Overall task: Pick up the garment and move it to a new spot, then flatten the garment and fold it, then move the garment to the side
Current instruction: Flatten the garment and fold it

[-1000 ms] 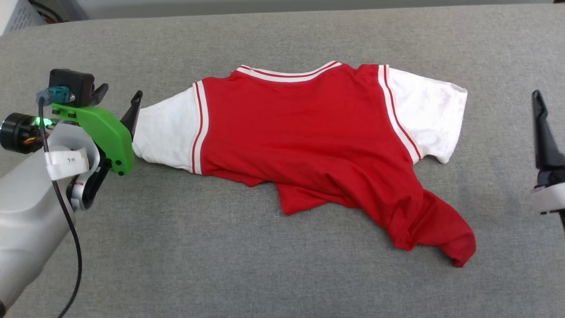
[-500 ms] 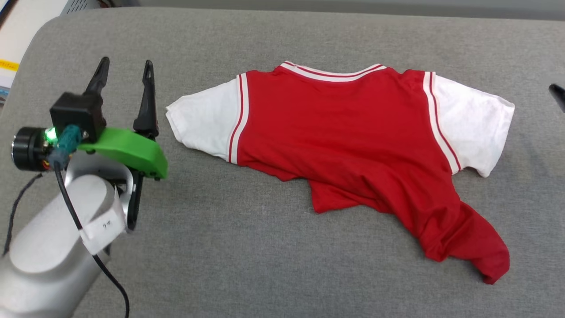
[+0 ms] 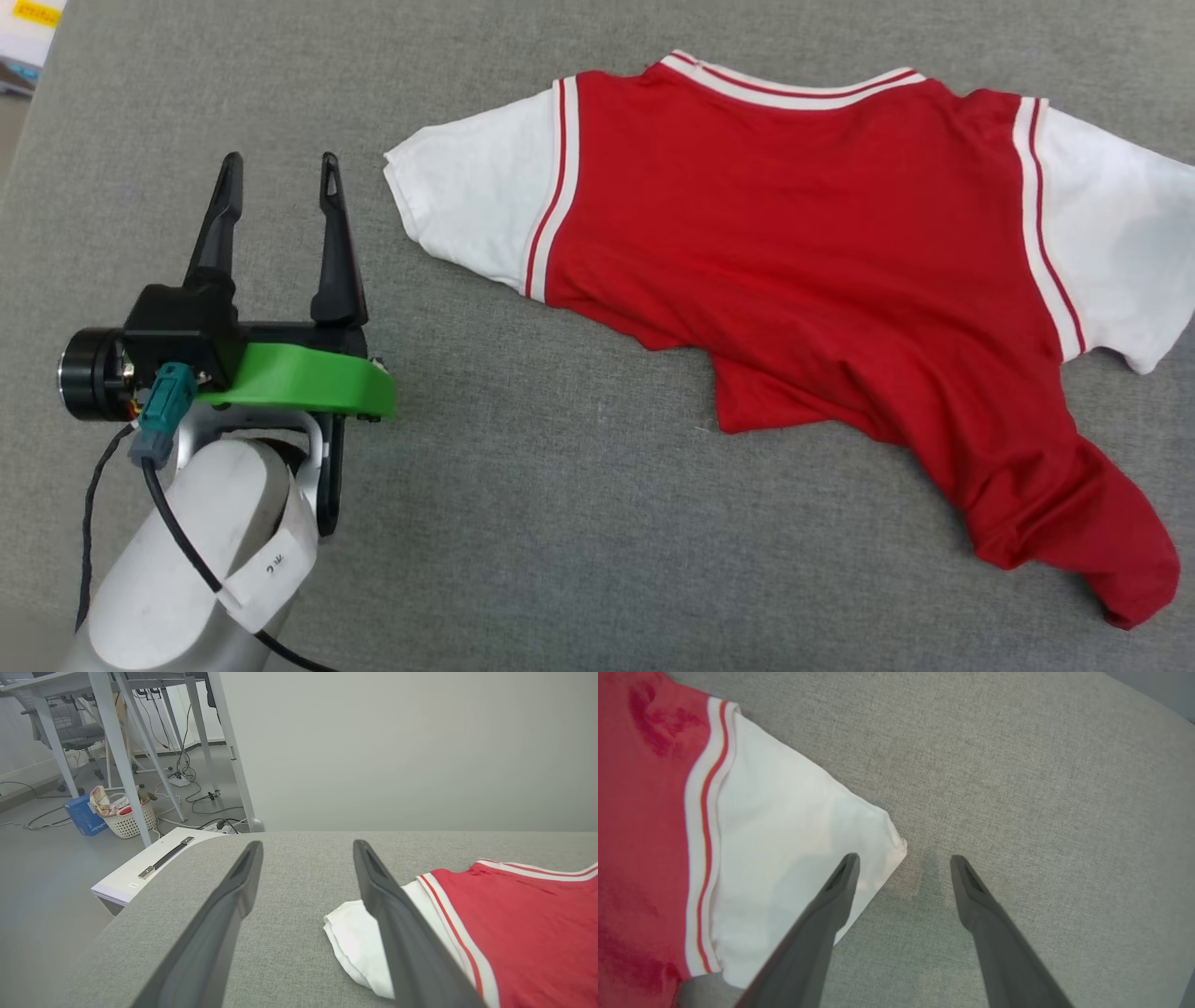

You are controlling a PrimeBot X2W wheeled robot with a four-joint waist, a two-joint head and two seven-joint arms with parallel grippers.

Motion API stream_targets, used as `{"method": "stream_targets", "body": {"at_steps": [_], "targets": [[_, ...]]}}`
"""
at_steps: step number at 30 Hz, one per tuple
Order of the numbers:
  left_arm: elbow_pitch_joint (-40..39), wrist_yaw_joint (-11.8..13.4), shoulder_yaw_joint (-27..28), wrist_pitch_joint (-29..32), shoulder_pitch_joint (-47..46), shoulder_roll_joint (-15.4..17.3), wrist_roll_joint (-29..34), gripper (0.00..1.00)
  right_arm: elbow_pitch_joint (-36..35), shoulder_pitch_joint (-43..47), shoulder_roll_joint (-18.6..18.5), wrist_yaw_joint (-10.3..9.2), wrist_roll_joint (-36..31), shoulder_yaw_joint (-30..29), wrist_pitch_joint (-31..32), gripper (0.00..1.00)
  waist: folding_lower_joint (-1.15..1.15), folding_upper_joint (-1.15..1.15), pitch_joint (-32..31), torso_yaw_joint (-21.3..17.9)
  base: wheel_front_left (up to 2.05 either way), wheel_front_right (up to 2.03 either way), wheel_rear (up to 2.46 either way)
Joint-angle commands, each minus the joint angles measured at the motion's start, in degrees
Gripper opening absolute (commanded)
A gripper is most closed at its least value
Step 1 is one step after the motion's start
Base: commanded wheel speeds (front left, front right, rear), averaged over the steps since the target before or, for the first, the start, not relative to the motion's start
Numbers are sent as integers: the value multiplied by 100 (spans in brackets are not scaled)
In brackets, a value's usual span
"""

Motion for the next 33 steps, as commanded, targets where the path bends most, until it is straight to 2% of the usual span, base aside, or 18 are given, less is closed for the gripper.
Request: {"method": "stream_targets", "body": {"at_steps": [1,6,11,12,13,18,25,33], "targets": [[-19,-102,87,-31,94,-117,159,100,151,-104,58,-4,-67,46,-41,100,0,0,292,222,0,0,0],[109,-457,453,-31,167,-434,485,100,599,-14,255,-4,-40,326,-189,100,0,0,421,277,0,0,0],[264,-759,772,-31,229,-651,707,100,802,291,245,-4,167,643,-204,100,0,0,405,242,0,0,0],[322,-837,856,-31,229,-673,741,100,804,315,251,-4,229,679,-242,45,0,0,378,214,0,0,0],[363,-894,904,-31,233,-696,778,100,759,314,234,-4,245,720,-343,0,0,0,351,192,0,0,0],[570,-1189,1112,-31,166,-709,998,100,596,233,151,-4,390,716,-1058,0,0,0,102,43,0,0,0],[1058,-1677,1221,-2,-415,-302,1172,100,19,190,-187,-4,621,761,-1989,0,0,0,-362,-251,0,0,0],[1489,-2384,969,846,-1645,194,1147,100,-738,453,-616,-4,817,724,-2365,0,0,0,-428,-623,0,0,0]]}}
